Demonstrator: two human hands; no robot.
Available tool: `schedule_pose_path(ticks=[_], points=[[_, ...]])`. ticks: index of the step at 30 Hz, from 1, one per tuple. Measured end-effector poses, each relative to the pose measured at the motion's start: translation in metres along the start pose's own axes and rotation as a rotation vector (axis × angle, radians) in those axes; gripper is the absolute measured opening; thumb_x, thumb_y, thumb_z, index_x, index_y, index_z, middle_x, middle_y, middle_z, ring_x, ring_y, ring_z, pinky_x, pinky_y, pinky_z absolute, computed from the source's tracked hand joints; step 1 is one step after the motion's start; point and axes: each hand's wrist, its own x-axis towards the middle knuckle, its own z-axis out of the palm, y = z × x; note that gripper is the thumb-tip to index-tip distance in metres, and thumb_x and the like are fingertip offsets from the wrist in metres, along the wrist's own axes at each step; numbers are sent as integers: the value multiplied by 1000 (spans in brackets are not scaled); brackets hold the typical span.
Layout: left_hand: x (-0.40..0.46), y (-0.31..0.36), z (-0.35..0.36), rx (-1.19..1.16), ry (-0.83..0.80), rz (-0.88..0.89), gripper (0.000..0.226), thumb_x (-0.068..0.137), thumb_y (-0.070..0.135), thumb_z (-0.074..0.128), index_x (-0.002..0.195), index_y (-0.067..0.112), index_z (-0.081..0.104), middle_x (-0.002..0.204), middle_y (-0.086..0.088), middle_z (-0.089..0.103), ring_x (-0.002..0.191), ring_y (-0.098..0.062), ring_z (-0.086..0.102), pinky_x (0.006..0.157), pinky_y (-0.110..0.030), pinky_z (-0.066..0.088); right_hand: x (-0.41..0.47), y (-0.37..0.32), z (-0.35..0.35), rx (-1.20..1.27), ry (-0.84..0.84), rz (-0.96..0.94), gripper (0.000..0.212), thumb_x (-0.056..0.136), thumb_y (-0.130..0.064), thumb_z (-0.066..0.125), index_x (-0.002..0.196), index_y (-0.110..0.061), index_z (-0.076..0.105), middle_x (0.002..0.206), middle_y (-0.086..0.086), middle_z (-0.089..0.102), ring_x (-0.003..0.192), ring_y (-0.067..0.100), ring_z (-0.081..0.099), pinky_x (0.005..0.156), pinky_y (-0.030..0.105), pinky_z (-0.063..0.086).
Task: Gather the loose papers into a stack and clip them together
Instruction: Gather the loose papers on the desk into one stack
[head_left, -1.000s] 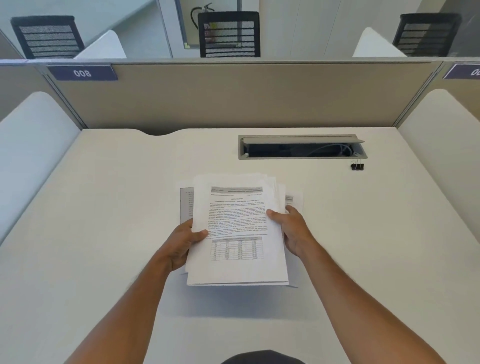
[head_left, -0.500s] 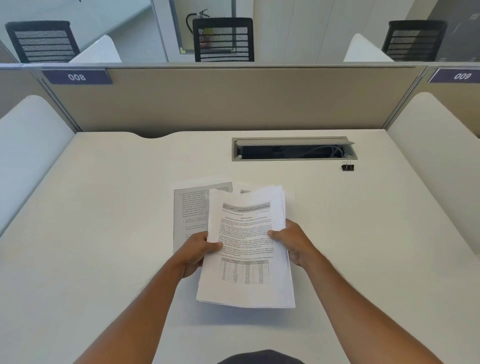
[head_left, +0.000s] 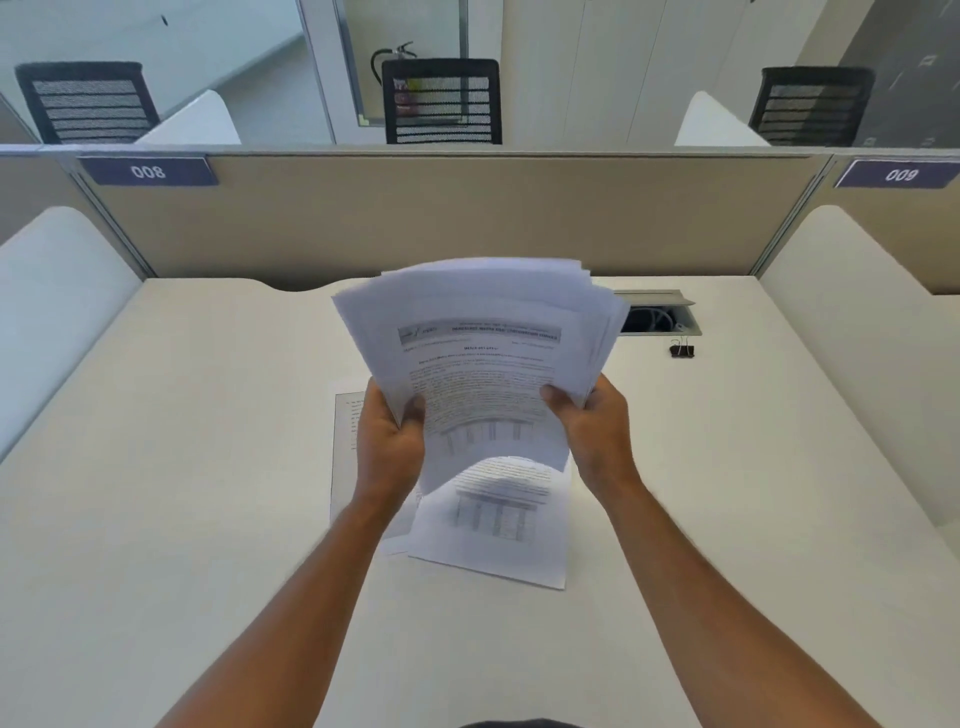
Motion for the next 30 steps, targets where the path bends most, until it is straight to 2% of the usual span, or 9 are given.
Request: schedule_pose_path(ticks=[2, 6, 10, 15, 18, 22, 24, 28, 30], points=[[-5, -8, 2, 28, 12, -12, 31, 98, 4, 60, 125, 15, 49, 107, 10, 61, 100, -9, 63, 74, -24, 60, -2, 8, -2, -1, 12, 14, 28, 90, -10, 72, 118, -12, 68, 110, 4, 74, 102, 19, 69, 79, 26, 58], [-16, -29, 1, 52, -37, -104, 40, 92, 10, 69, 124, 21, 47, 112, 7, 62, 108, -16, 63, 86, -39, 61, -9, 26, -5, 8, -22, 82, 37, 90, -11, 72, 125, -15, 63, 116, 6, 72, 107, 25, 69, 85, 38, 62], [-19, -36, 4, 76, -70, -105, 49, 92, 14, 71, 134, 24, 48, 119, 6, 66, 112, -17, 64, 89, -39, 60, -12, 28, -2, 39, -39, 76, 45, 82, -19, 73, 126, -15, 62, 117, 7, 71, 108, 27, 68, 86, 39, 62], [-18, -36, 9, 72, -53, -106, 48, 93, 16, 70, 133, 26, 47, 118, 7, 65, 110, -17, 64, 85, -35, 60, -12, 24, 3, 16, -41, 51, 48, 79, -27, 70, 126, -17, 63, 114, 6, 72, 104, 25, 69, 83, 40, 63], [-19, -37, 10, 83, -66, -108, 44, 95, 16, 66, 134, 26, 48, 119, 7, 65, 109, -17, 63, 85, -32, 59, -9, 26, 2, 8, -51, 71, 45, 80, -26, 69, 124, -16, 65, 113, 6, 72, 103, 25, 69, 83, 39, 63], [-17, -45, 9, 87, -51, -144, 32, 100, 11, 57, 129, 25, 56, 117, 5, 68, 110, -19, 63, 86, -37, 58, -6, 29, 0, -46, -59, 72, 31, 90, -14, 68, 121, -15, 67, 111, 7, 73, 105, 30, 69, 84, 41, 62], [-17, -43, 8, 87, -45, -136, 32, 100, 5, 53, 125, 23, 60, 114, 5, 70, 108, -19, 64, 84, -36, 58, -3, 20, -3, -60, -61, 46, 26, 92, -10, 68, 117, -16, 68, 110, 8, 73, 104, 30, 69, 81, 39, 62], [-10, -37, 3, 119, -38, -94, 35, 98, -2, 51, 120, 22, 63, 109, 8, 71, 102, -12, 65, 83, -39, 61, 9, -25, -14, -40, -37, -119, 24, 90, -3, 69, 111, -11, 63, 105, 5, 70, 93, 17, 67, 72, 21, 55], [-5, -35, 1, 130, -32, -61, 34, 98, -2, 51, 117, 23, 63, 107, 10, 70, 100, -11, 65, 81, -39, 61, 17, -48, -19, -92, -62, -228, 25, 88, -3, 69, 109, -14, 62, 102, 1, 68, 91, 11, 63, 76, 19, 53]])
